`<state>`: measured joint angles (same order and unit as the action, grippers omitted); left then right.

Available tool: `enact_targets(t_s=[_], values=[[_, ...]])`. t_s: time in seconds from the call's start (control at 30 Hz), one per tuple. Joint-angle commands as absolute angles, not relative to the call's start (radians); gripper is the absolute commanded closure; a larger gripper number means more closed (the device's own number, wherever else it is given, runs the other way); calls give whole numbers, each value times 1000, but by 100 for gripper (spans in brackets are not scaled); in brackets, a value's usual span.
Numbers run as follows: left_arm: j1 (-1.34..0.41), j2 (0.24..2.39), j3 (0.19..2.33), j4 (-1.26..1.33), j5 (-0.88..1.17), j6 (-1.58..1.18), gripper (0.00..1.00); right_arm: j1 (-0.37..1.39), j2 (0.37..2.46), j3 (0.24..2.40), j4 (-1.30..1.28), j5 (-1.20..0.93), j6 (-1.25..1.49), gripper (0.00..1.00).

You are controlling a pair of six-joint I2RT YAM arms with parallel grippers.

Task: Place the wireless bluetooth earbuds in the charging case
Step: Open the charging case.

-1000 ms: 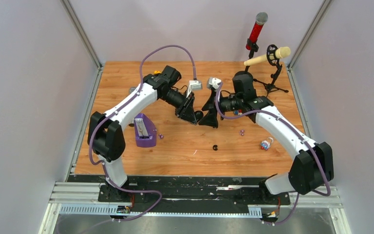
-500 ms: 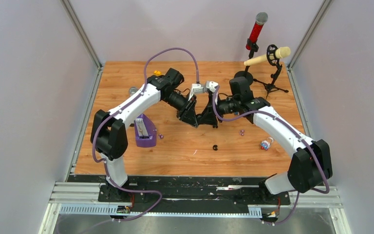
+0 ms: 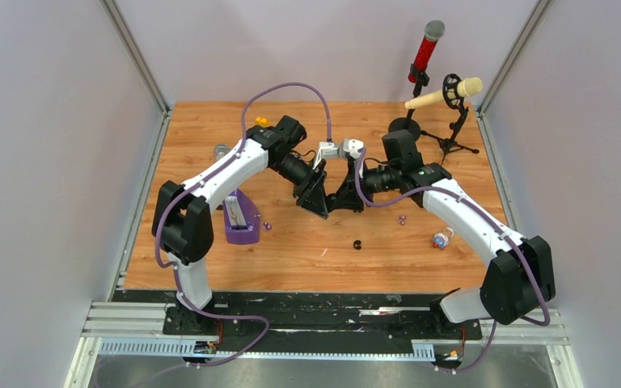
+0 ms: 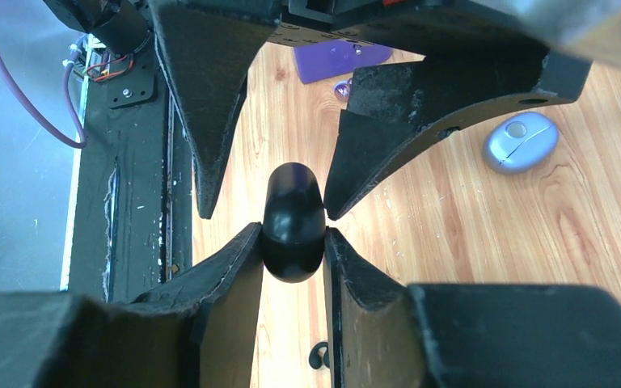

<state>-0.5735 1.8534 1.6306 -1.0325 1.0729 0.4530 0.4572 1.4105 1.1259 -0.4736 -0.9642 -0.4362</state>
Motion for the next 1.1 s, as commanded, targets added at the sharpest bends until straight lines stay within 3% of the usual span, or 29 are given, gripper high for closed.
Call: enact_targets(t_s=[0.0,0.3,0.63,0.83,1.07], values=[[-577,1856,1656,-1040,1097,459,23,459,1382,1129,-473,-1011,-474,100],[-555,1840,1624,-959,1068,404,16,450,1409,1133,-510,-1066,-474,100],[-555,1860,1638,-1018,1110,459,30,439,1436,1175,-610,-1179,-502,100],[-555,1867,1649,-1041,1122,475,32,439,1430,1172,-617,-1170,-514,100],[-549,1868,1654,-1055,1141,482,13,437,1474,1196,-614,-1105,-492,100]])
